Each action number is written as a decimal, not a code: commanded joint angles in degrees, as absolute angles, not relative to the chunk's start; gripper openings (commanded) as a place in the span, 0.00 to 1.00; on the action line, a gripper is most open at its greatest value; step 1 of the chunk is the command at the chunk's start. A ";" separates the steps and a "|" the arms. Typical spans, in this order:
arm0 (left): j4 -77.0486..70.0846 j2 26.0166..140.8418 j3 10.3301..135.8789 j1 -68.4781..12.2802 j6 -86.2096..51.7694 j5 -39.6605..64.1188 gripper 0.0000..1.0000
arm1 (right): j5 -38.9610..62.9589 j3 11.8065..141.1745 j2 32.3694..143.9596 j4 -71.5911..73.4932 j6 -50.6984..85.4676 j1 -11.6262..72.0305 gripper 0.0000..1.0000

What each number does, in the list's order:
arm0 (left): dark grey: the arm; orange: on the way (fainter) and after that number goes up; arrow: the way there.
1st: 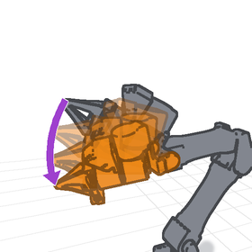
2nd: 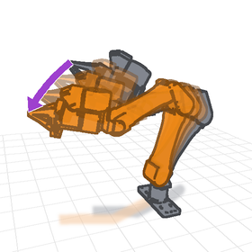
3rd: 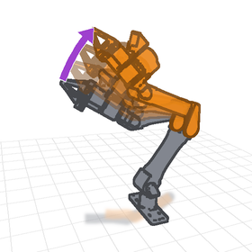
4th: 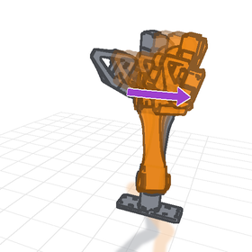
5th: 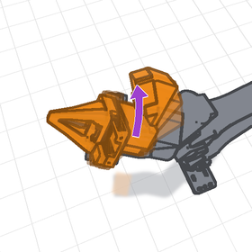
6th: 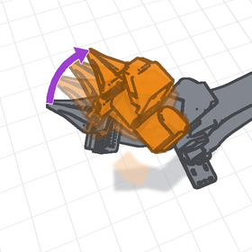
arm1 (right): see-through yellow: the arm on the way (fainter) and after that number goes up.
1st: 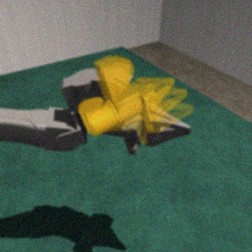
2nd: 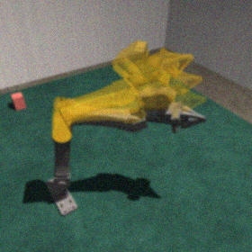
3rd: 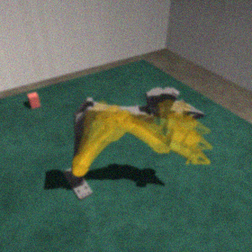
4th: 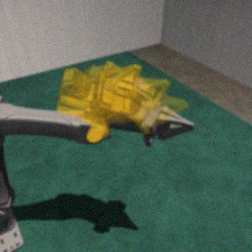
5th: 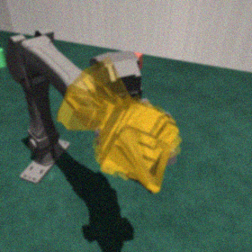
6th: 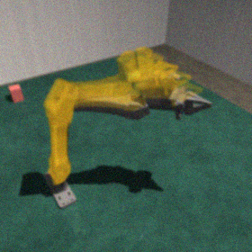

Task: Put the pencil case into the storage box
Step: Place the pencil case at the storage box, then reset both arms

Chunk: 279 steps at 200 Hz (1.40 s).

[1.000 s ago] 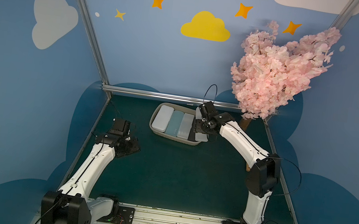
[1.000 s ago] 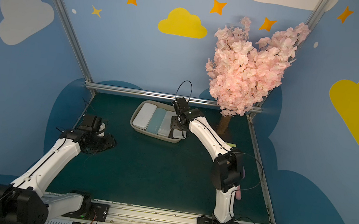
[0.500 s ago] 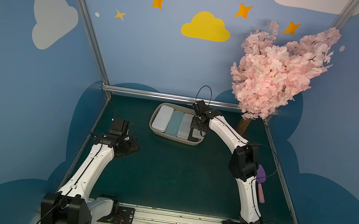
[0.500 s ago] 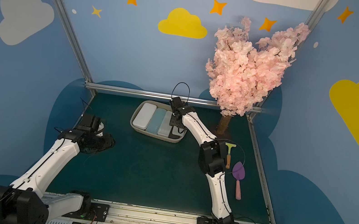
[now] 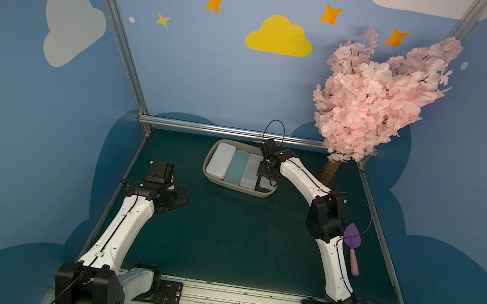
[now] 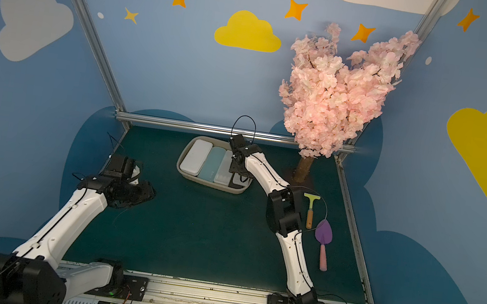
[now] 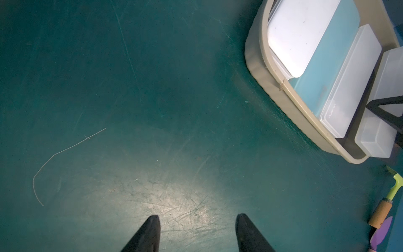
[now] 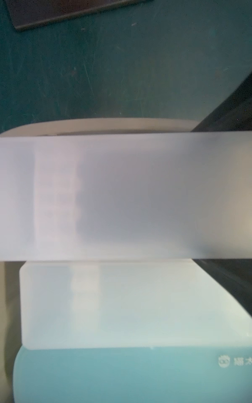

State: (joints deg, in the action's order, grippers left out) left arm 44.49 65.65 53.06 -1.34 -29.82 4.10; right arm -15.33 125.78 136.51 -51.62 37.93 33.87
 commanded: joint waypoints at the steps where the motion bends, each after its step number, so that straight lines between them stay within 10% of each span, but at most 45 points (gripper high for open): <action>1: 45.35 65.15 54.67 -1.05 -29.27 3.71 0.59 | -13.48 127.27 139.46 -51.03 40.86 32.96 0.35; 56: 45.97 64.78 54.76 -0.90 -28.87 3.43 0.59 | -9.62 126.74 140.24 -52.40 42.07 32.55 0.38; 123: 46.05 64.38 54.71 -0.81 -28.64 3.54 0.59 | -14.08 126.32 132.21 -57.57 39.56 33.50 0.89; 190: 44.89 64.79 56.54 -0.78 -27.19 2.67 0.59 | -22.61 123.26 115.79 -68.50 32.01 34.81 0.93; 279: 15.45 63.46 42.45 -0.80 -18.93 -14.02 0.81 | -19.89 44.17 64.21 -5.97 8.08 13.63 0.98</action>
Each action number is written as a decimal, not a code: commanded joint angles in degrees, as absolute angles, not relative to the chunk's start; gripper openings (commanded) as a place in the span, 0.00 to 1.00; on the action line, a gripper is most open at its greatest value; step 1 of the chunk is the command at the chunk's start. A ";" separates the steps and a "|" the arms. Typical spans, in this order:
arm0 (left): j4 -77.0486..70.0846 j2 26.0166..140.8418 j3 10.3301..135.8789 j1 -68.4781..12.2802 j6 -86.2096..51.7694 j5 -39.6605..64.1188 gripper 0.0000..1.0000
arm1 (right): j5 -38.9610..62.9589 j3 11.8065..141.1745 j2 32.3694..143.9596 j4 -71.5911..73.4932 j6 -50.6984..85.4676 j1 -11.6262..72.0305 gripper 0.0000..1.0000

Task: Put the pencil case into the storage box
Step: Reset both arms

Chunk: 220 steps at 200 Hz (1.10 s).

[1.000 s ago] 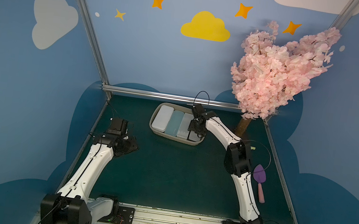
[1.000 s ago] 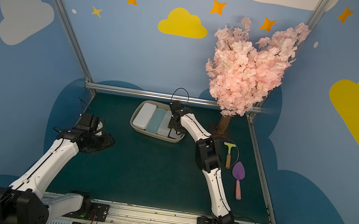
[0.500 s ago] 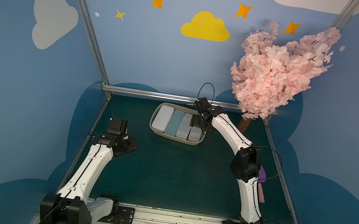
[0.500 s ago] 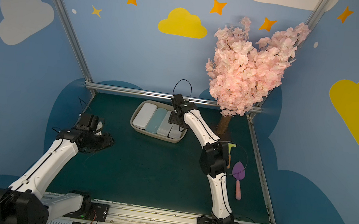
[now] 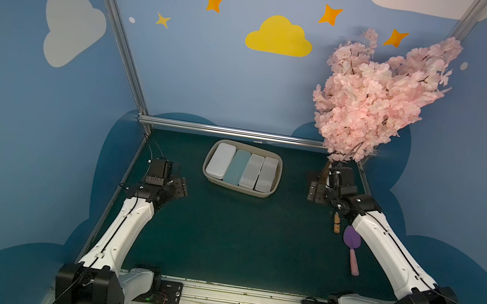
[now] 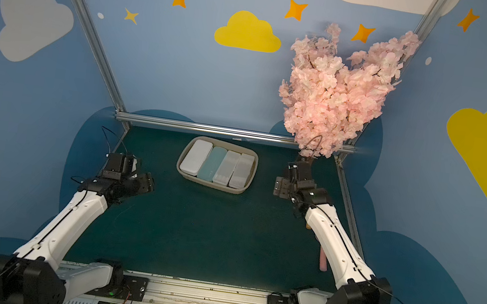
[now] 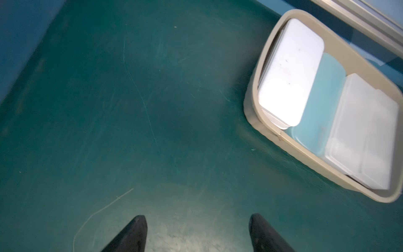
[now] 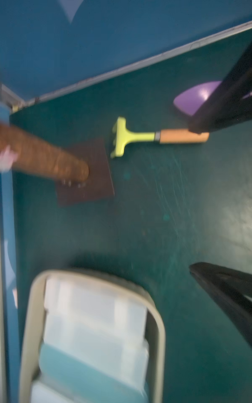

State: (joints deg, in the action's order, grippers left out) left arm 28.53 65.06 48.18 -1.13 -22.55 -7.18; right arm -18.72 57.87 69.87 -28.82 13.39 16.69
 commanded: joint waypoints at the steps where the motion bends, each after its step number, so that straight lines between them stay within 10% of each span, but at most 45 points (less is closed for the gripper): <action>1: 14.84 63.41 42.10 -0.79 -18.87 -14.30 0.81 | -20.01 43.40 64.01 -5.53 7.86 13.45 0.98; 134: -34.70 80.65 25.49 -0.68 -8.25 -24.83 0.85 | -13.99 34.02 84.63 22.31 2.70 3.96 0.98; 220: -45.14 87.55 23.29 -0.53 -1.67 -9.27 1.00 | -9.61 25.88 84.56 36.38 0.28 3.87 0.98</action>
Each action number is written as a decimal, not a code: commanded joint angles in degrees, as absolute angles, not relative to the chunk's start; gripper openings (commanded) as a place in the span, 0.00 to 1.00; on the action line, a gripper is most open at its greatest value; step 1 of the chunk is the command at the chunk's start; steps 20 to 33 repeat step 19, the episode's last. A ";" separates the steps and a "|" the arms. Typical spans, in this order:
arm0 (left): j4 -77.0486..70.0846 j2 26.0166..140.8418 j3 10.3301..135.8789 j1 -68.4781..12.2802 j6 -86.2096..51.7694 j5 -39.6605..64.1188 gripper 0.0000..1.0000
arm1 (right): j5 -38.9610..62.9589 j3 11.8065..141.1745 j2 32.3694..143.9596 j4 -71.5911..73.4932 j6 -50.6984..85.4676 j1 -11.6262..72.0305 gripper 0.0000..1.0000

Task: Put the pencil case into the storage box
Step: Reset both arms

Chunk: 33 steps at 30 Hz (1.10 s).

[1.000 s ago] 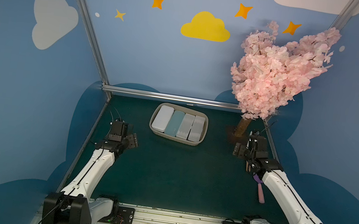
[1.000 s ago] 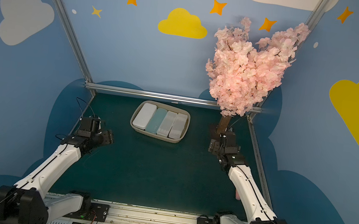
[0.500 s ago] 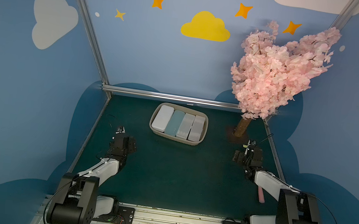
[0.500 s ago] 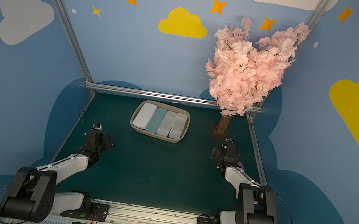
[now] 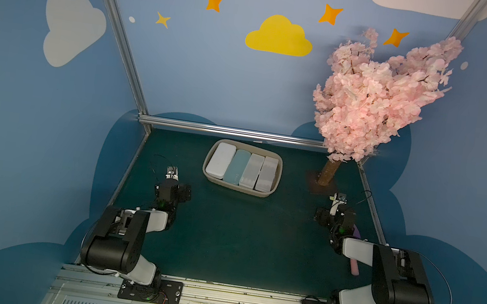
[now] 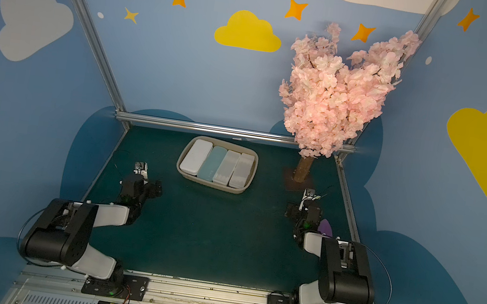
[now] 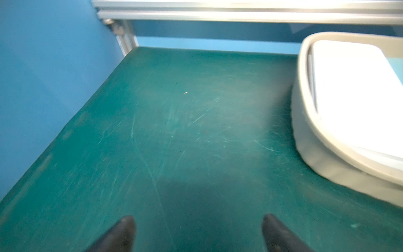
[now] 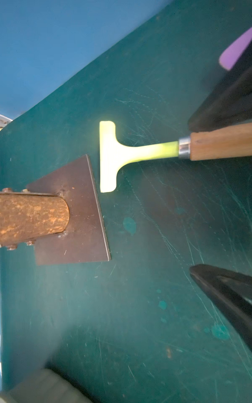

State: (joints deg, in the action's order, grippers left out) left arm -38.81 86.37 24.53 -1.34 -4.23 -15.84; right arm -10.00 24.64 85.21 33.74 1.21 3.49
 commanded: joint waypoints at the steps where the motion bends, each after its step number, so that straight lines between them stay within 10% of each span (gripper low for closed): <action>1: -46.17 87.90 22.89 -0.44 -1.54 -8.81 1.00 | -9.55 25.90 84.51 36.16 0.18 3.87 0.98; 33: -48.44 88.16 22.02 -0.79 -1.10 -8.71 1.00 | -8.27 26.35 84.38 35.24 -0.36 3.87 0.98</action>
